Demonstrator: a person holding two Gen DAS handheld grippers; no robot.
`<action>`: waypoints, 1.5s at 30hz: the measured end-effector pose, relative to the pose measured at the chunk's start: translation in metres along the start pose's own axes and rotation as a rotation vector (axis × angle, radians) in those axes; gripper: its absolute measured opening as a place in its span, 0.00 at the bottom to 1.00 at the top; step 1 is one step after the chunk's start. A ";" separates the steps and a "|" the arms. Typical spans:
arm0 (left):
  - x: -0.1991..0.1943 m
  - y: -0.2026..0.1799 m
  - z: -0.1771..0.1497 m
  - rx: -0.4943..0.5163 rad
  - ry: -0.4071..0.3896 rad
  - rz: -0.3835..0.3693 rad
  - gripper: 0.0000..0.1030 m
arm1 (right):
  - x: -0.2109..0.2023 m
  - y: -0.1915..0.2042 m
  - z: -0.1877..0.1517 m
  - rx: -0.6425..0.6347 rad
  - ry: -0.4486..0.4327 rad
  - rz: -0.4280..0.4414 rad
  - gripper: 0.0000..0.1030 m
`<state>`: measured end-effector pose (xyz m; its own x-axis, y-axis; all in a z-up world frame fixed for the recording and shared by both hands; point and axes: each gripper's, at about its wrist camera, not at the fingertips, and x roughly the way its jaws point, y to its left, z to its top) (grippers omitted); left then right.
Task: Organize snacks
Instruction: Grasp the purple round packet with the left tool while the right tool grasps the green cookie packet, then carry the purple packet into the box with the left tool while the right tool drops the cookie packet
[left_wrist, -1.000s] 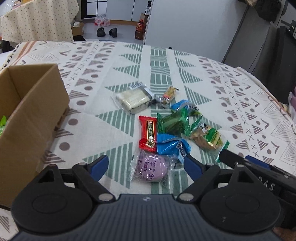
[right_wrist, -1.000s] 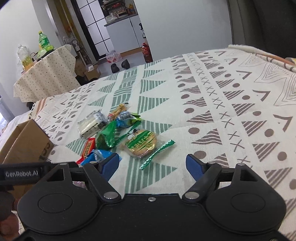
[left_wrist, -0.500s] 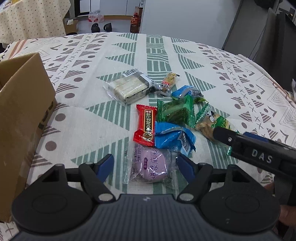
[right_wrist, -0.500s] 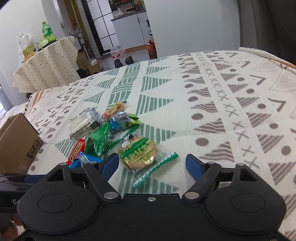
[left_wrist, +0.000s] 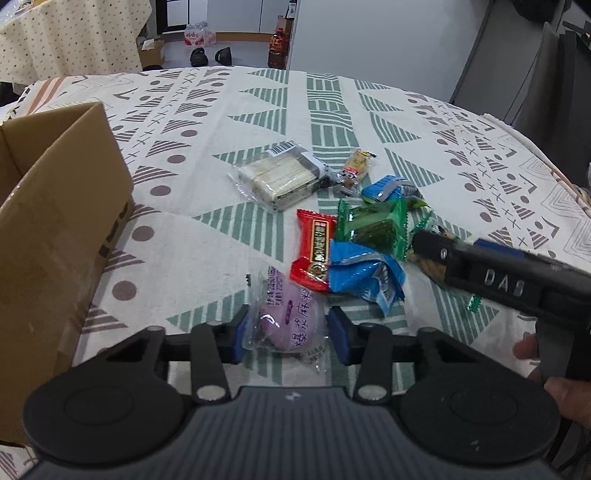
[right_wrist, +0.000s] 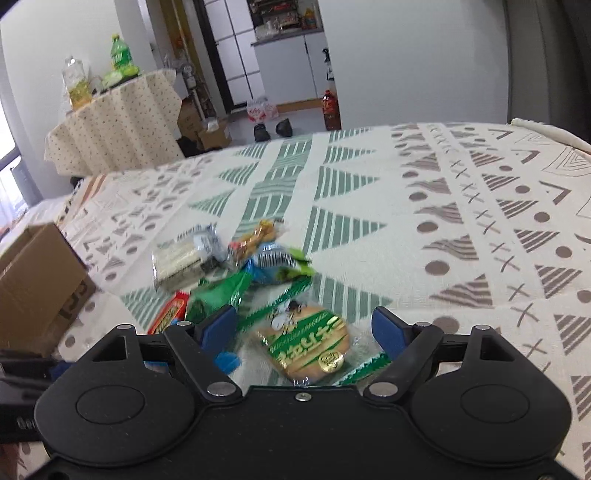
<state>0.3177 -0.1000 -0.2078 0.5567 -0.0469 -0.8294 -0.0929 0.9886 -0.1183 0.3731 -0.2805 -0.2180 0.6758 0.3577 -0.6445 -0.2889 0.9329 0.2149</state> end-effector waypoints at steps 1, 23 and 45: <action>-0.001 0.002 0.000 -0.012 0.001 -0.006 0.38 | 0.001 0.000 -0.001 -0.004 0.015 -0.003 0.76; -0.055 0.021 -0.001 -0.080 -0.059 -0.040 0.20 | -0.047 0.027 -0.017 -0.005 0.085 -0.069 0.45; -0.121 0.051 0.006 -0.092 -0.167 -0.061 0.20 | -0.116 0.104 0.000 0.034 0.006 -0.052 0.45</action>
<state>0.2500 -0.0430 -0.1102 0.6920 -0.0746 -0.7180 -0.1256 0.9670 -0.2215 0.2649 -0.2246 -0.1210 0.6855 0.3085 -0.6596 -0.2299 0.9512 0.2060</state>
